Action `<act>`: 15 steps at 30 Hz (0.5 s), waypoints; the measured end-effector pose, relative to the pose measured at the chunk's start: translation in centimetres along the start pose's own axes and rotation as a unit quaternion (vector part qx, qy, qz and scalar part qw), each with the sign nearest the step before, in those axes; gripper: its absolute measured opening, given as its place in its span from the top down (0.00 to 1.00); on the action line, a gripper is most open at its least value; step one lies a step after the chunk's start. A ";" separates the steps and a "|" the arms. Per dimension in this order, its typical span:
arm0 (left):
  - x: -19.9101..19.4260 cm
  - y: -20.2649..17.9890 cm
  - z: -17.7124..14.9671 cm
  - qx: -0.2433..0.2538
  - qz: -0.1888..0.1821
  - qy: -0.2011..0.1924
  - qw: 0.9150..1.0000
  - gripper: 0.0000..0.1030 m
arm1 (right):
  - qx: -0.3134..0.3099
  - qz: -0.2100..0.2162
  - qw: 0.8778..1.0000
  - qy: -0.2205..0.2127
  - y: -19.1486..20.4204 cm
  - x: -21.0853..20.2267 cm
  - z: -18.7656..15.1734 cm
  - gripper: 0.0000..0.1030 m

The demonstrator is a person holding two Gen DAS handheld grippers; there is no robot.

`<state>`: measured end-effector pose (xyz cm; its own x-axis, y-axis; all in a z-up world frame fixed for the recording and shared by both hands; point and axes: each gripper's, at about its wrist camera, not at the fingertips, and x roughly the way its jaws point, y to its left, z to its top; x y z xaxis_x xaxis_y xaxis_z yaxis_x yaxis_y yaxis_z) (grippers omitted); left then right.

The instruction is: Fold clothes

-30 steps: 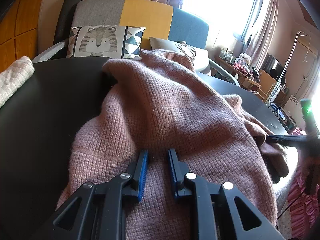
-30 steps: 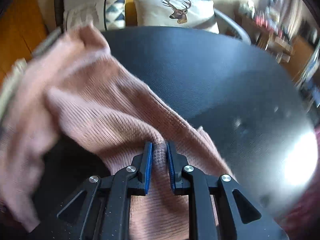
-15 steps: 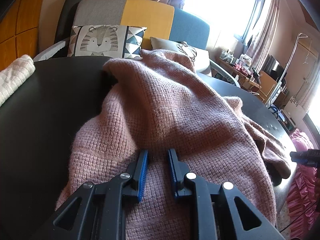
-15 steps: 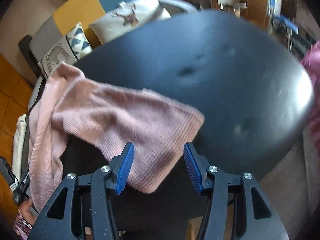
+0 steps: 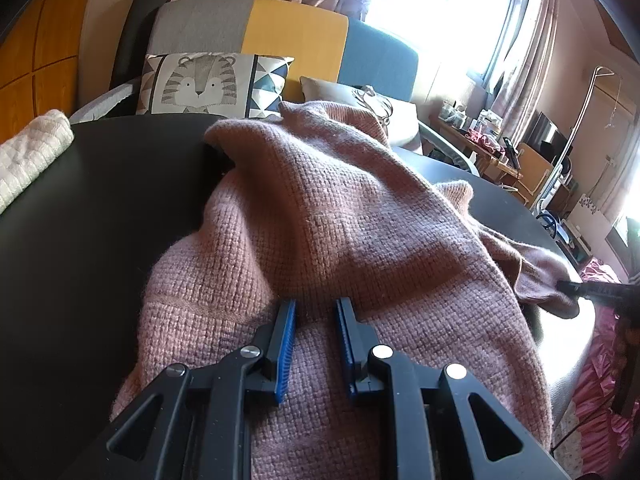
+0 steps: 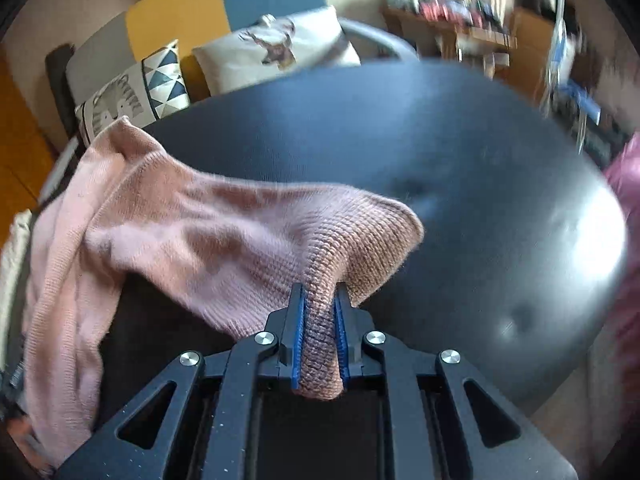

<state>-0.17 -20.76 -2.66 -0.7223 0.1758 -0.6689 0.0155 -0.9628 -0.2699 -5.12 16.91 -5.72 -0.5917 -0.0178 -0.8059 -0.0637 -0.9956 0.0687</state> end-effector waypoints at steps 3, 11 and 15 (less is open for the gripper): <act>0.0 0.2 0.1 -0.002 -0.003 0.000 1.000 0.81 | -0.061 -0.048 0.996 -0.037 0.8 -2.0 1.4 0.87; 0.2 0.4 0.2 -0.004 -0.006 0.000 1.000 0.81 | -0.235 -0.069 0.967 -0.071 9.9 -2.0 2.7 0.87; 0.1 0.6 0.2 -0.009 -0.012 0.000 1.000 0.81 | -0.221 0.020 0.975 0.010 12.8 1.6 1.0 0.79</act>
<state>-0.36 -21.34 -2.80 -0.7223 0.1989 -0.6623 0.0109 -0.9543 -0.2986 -7.67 4.20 -5.58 -0.5715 -0.0541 -0.8188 0.3144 -0.9361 -0.1576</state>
